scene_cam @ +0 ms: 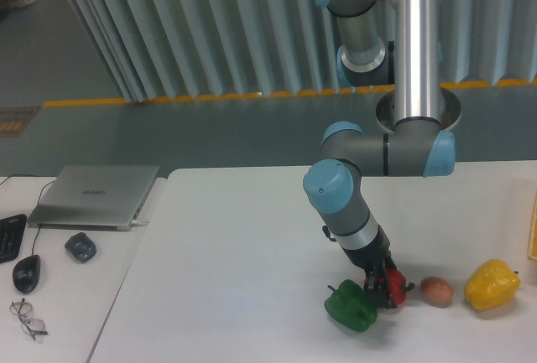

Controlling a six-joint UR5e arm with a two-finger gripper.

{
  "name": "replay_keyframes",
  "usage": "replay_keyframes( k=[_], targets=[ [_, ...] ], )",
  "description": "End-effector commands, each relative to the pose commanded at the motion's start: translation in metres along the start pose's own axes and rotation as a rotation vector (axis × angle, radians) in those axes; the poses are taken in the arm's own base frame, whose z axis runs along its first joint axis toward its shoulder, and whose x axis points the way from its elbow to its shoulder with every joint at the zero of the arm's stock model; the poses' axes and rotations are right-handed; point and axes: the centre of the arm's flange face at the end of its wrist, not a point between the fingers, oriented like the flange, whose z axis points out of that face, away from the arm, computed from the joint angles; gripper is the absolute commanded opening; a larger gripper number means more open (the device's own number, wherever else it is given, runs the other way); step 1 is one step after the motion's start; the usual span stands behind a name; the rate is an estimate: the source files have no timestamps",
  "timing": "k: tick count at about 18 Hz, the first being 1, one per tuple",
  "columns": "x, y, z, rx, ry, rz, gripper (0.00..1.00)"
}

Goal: Place the red peppers in a basket
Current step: 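Close the gripper on the red bell pepper's stem, then lift the red pepper and carry it toward the yellow basket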

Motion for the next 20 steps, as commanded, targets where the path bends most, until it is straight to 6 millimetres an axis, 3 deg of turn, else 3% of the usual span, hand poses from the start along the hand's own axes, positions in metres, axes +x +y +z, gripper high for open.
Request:
replay_keyframes(
  k=[7,11,16,20],
  targets=[
    [0.011,0.009,-0.013,0.034,-0.012,-0.026,0.29],
    [0.016,0.031,-0.027,0.085,-0.030,-0.053,0.28],
    [0.030,0.083,-0.062,0.146,-0.070,-0.071,0.28],
    [0.044,0.140,-0.078,0.199,-0.068,-0.097,0.28]
  ],
)
